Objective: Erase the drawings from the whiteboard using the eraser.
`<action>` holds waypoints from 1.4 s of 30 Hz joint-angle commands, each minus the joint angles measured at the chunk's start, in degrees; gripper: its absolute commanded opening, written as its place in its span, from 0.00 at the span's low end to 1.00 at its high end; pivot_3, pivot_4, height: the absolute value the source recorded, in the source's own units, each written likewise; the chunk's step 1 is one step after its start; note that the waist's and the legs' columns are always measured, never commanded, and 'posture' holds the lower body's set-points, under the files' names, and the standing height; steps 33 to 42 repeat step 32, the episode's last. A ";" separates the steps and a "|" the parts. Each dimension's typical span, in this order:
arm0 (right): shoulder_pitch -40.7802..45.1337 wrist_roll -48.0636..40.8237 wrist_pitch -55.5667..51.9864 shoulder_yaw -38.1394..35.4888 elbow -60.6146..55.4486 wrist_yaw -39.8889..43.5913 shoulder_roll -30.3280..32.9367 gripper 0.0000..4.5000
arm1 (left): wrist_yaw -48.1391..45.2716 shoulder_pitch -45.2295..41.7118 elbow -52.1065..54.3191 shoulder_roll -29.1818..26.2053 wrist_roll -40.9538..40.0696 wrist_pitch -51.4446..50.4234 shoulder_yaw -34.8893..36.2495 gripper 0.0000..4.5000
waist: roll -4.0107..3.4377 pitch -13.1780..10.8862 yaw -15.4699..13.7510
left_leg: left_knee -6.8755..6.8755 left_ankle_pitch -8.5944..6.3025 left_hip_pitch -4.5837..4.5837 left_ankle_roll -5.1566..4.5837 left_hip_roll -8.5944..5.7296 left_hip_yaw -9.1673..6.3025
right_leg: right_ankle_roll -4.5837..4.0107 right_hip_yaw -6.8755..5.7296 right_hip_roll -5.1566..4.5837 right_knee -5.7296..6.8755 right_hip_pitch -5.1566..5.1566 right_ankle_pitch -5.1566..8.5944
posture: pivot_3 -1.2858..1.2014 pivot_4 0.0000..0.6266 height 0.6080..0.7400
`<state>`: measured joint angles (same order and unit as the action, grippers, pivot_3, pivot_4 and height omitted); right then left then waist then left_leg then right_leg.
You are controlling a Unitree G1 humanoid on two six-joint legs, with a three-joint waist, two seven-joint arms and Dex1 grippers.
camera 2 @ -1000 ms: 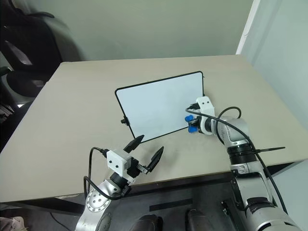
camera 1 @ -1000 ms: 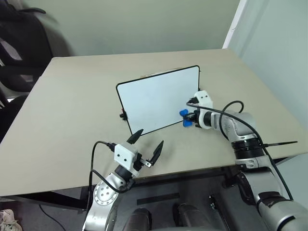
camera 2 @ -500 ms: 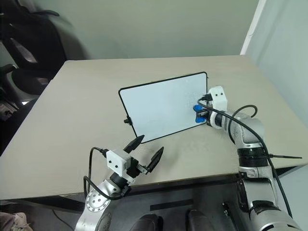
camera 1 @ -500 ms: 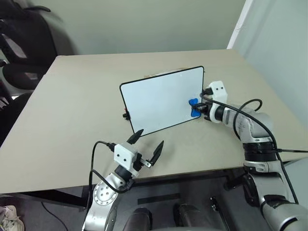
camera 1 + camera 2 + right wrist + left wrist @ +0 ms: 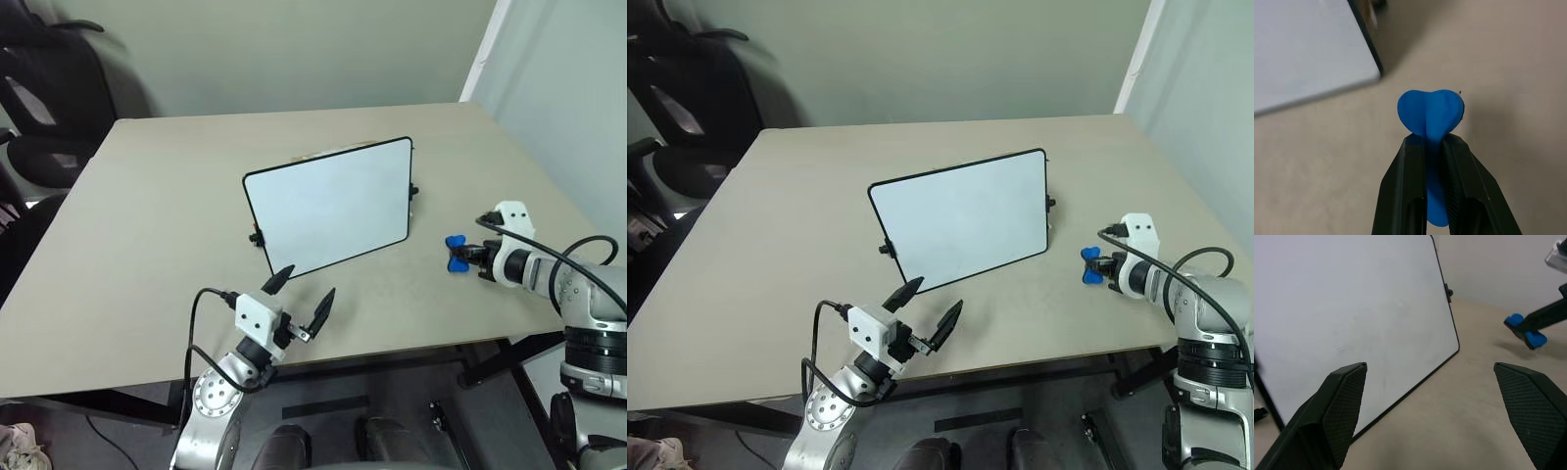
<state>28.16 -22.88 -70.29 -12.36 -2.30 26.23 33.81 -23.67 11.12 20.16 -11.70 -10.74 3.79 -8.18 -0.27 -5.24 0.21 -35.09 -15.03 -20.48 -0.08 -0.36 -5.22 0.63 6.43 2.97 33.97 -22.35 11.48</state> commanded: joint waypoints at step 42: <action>-19.04 -4.90 14.68 -2.83 -21.41 7.49 5.27 0.85 | -1.34 -0.51 3.98 -2.24 1.21 0.72 -0.47 1.00 | 0.07 -0.01 -0.15 | -0.12 -0.14 0.04 -0.09 -0.05 -0.01 | 0.19 0.08 0.02 -0.05 0.32 0.59 | 0.52 0.24 0.97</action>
